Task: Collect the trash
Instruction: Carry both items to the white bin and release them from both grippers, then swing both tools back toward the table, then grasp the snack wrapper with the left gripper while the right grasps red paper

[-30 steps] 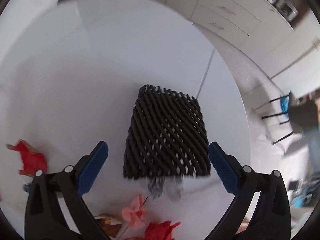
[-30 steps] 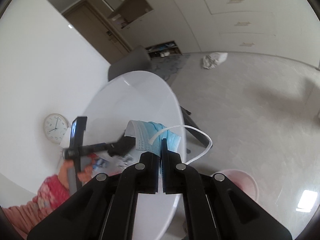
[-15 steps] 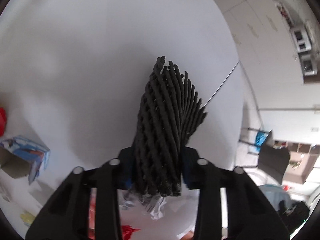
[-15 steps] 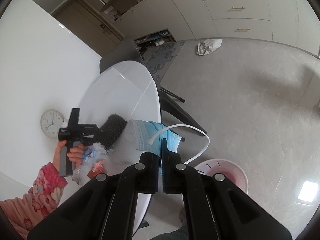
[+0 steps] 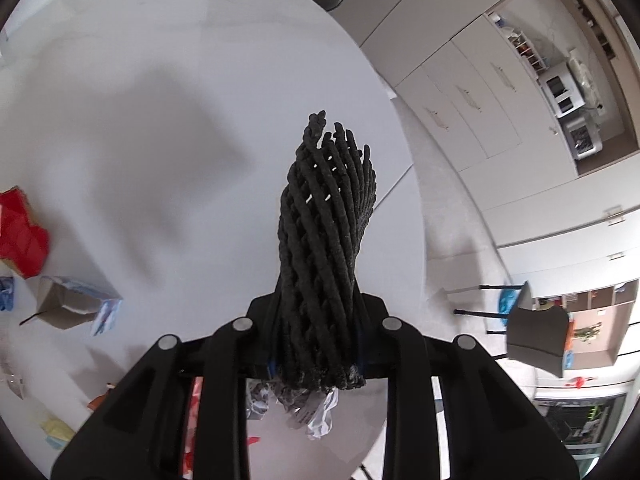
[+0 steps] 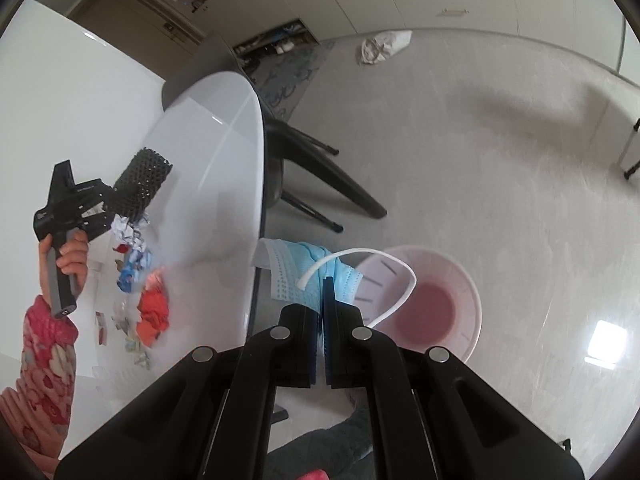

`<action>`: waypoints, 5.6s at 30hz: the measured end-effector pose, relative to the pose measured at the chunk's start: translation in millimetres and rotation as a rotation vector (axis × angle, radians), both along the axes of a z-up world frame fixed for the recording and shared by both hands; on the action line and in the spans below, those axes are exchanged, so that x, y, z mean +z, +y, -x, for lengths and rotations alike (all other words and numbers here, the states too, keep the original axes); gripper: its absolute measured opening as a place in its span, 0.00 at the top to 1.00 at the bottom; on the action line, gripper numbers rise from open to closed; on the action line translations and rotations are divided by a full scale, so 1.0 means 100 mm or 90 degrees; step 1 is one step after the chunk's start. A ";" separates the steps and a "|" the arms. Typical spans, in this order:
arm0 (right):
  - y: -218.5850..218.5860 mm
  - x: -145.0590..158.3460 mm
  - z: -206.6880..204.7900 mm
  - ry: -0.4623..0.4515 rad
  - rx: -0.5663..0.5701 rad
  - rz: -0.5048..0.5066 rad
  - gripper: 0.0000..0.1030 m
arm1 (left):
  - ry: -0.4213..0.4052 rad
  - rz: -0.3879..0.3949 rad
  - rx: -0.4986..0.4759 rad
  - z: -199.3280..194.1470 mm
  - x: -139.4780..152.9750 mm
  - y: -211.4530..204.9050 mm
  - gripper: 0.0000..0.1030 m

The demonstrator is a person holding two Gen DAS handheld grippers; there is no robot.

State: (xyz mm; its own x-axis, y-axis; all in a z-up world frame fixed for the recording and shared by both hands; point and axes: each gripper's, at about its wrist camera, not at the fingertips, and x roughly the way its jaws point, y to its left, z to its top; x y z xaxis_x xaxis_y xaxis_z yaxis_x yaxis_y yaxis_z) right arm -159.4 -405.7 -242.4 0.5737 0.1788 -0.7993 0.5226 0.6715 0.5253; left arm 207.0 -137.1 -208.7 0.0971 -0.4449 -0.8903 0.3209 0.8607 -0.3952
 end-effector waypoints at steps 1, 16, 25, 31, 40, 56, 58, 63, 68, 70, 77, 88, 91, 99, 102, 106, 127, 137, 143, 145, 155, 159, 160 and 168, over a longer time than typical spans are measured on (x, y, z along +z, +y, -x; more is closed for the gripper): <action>0.01 -0.03 0.01 0.002 0.001 -0.003 0.97 | 0.002 -0.004 0.003 -0.03 -0.04 0.04 0.75; 0.21 -1.62 -0.06 0.160 -0.029 -0.037 0.94 | -0.019 0.037 -0.058 0.74 0.21 0.13 0.75; 0.31 -1.71 0.03 0.169 -0.013 -0.012 0.49 | 0.010 0.059 -0.132 1.17 0.19 -0.33 0.75; 0.35 -0.86 0.20 0.059 0.026 0.033 0.33 | 0.036 0.080 -0.189 1.57 0.15 -0.67 0.75; 0.58 0.42 0.34 -0.190 0.090 0.056 0.05 | 0.093 0.141 -0.251 2.11 0.17 -1.38 0.75; -0.01 -0.02 0.25 -0.145 0.082 0.007 0.56 | 0.166 0.103 -0.261 2.50 -0.46 -1.95 0.75; -0.02 -0.16 0.19 -0.104 0.091 0.017 0.56 | 0.181 0.090 -0.250 2.53 -0.62 -1.97 0.75; -0.09 -0.52 0.07 -0.049 0.106 0.003 0.56 | 0.195 0.061 -0.235 2.53 -0.97 -2.05 0.75; -0.08 -0.87 0.05 0.007 0.118 0.012 0.56 | 0.211 0.024 -0.203 2.46 -1.39 -2.06 0.75; -0.11 -1.04 0.02 0.030 0.120 0.006 0.58 | 0.212 -0.003 -0.195 2.45 -1.60 -2.07 0.75; -0.21 -1.47 -0.01 0.091 0.117 -0.003 0.60 | 0.198 -0.090 -0.178 2.35 -2.30 -2.05 0.75; -0.29 -1.68 0.08 0.107 0.097 -0.005 0.60 | 0.209 -0.292 -0.244 2.62 -3.43 -2.03 0.46; -0.26 -1.68 0.02 0.107 0.095 0.005 0.60 | 0.177 -0.301 -0.262 2.66 -3.30 -2.04 0.34; -0.40 -1.44 0.08 0.091 0.074 0.051 0.60 | 0.071 -0.258 -0.286 2.77 -2.30 -2.00 0.21; -0.43 -1.39 0.14 0.084 0.080 0.054 0.60 | 0.002 -0.235 -0.303 2.88 -1.73 -1.88 0.16; -0.35 -1.59 -0.05 0.088 0.115 0.045 0.58 | -0.047 -0.216 -0.302 2.98 -1.20 -1.73 0.09; 0.26 -0.22 -0.49 0.064 0.112 0.159 0.05 | -0.226 -0.151 -0.132 2.80 0.78 -0.42 0.08; 1.24 1.07 -1.06 -0.130 0.269 0.195 0.03 | -0.368 -0.223 0.090 2.57 1.62 1.11 0.08; 2.01 0.87 -1.51 -0.107 0.403 0.184 0.03 | -0.313 -0.266 0.191 2.48 1.46 2.04 0.08; 2.23 0.79 -1.63 -0.091 0.430 0.186 0.03 | -0.297 -0.267 0.213 2.42 1.40 2.30 0.08; 2.84 0.00 -2.34 0.064 0.426 0.177 0.24 | -0.264 -0.249 0.228 1.76 1.09 3.12 0.08; 2.84 -0.12 -2.37 0.097 0.403 0.128 0.58 | -0.225 -0.205 0.229 1.31 0.91 3.27 0.08; 2.85 -0.13 -2.37 0.099 0.396 0.120 0.59 | -0.203 -0.182 0.234 1.15 0.84 3.31 0.08; 2.86 0.17 -2.34 0.068 0.358 0.161 0.65 | -0.028 -0.102 0.370 0.33 0.25 3.39 0.08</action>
State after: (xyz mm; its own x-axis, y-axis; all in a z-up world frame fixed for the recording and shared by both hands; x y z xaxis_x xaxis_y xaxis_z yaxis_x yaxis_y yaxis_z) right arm 74.1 -119.7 -224.9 0.3610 0.2282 -0.9042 0.0934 0.9559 0.2785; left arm 173.9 202.2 -183.3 0.3220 -0.1682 -0.9317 -0.2072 0.9477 -0.2427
